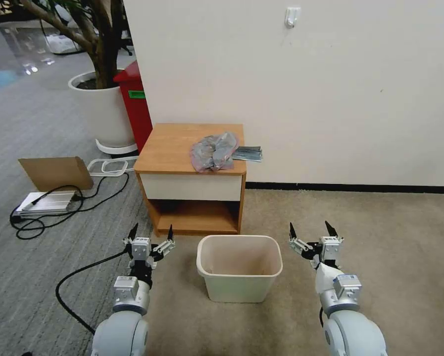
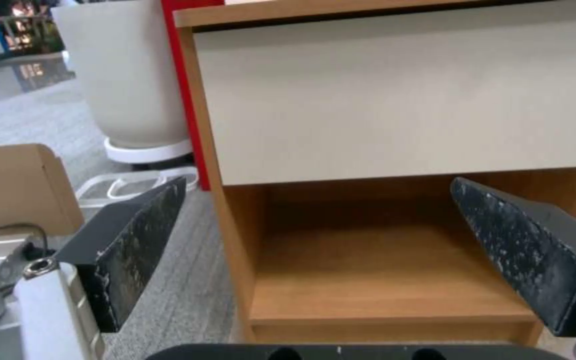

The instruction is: Pick up the garbage bag from the table and place it over the trash can.

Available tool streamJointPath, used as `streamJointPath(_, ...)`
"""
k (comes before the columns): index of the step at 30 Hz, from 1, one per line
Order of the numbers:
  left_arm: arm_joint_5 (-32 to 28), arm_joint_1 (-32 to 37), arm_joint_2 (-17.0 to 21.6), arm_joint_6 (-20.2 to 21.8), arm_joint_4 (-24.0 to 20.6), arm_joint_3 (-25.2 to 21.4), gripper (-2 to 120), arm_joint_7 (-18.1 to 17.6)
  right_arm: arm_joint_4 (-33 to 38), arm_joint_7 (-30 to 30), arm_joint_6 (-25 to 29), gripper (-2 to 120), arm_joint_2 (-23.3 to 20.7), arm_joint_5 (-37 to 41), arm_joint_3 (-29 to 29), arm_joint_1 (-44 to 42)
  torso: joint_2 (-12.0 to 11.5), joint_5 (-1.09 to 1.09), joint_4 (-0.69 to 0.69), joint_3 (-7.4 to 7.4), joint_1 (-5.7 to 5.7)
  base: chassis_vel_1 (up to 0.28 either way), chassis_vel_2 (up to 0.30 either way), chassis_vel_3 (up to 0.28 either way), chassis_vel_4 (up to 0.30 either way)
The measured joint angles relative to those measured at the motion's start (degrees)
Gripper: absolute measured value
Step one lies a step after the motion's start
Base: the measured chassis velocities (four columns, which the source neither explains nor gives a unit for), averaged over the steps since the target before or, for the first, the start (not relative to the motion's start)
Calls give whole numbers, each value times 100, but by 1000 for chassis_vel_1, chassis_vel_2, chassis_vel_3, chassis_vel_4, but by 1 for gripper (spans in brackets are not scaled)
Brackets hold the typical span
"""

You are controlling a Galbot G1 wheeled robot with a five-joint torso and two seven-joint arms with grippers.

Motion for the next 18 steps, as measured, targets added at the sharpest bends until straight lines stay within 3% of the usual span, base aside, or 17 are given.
streamJointPath(18, 0, 0, 0, 0, 0, 0, 99, 0, 0, 0, 0, 100, 0, 0, 0, 0, 0, 0, 0, 0, -1, 0, 0, 0, 0)
